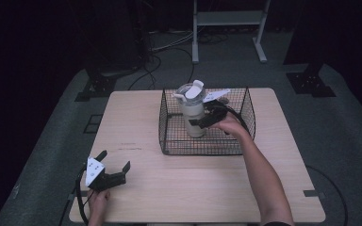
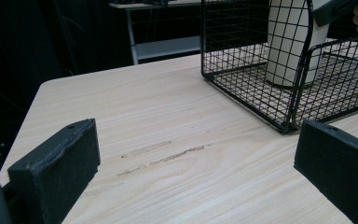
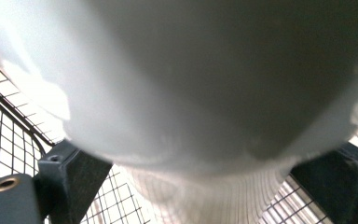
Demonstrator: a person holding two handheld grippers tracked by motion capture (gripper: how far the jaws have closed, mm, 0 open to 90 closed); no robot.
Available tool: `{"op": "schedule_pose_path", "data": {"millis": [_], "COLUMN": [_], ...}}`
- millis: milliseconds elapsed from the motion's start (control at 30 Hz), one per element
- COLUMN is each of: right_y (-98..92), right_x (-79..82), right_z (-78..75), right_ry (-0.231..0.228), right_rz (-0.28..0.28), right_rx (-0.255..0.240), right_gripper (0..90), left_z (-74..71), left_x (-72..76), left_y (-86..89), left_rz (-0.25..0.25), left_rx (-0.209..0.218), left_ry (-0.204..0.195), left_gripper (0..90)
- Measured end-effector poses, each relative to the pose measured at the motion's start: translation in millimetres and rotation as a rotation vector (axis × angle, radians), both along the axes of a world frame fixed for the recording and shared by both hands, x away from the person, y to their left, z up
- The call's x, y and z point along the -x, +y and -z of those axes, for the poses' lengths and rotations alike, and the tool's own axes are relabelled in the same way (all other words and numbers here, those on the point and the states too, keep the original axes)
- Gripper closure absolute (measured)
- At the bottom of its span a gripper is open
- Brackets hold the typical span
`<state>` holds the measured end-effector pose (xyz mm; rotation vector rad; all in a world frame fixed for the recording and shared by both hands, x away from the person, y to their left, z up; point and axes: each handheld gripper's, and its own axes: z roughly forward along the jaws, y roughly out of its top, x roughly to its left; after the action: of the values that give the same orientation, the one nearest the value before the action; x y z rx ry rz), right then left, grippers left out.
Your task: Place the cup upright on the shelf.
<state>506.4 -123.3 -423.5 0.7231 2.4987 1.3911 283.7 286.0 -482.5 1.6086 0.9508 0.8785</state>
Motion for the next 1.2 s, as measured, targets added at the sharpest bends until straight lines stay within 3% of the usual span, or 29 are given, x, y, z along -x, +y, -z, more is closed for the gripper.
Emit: {"op": "schedule_pose_path", "data": {"millis": [767, 1000, 1200], "right_y": [-16.3, -18.7, -25.3], "right_x": [8.1, 11.6, 17.1], "right_z": [-8.1, -10.6, -19.0], "right_ry": [-0.012, -0.009, 0.015], "right_rz": [0.032, 0.043, 0.065], "right_rx": [-0.01, 0.014, 0.011], "right_gripper": [8.5, 8.9, 9.0], "left_z": [0.2, 0.2, 0.2], "left_x": [0.1, 0.1, 0.2], "left_y": [-0.6, -0.6, -0.7], "left_rz": [-0.001, -0.001, -0.002], "left_rx": [0.002, 0.003, 0.001], "left_ry": [0.001, 0.001, 0.002], "left_gripper": [0.0, 0.0, 0.0]}}
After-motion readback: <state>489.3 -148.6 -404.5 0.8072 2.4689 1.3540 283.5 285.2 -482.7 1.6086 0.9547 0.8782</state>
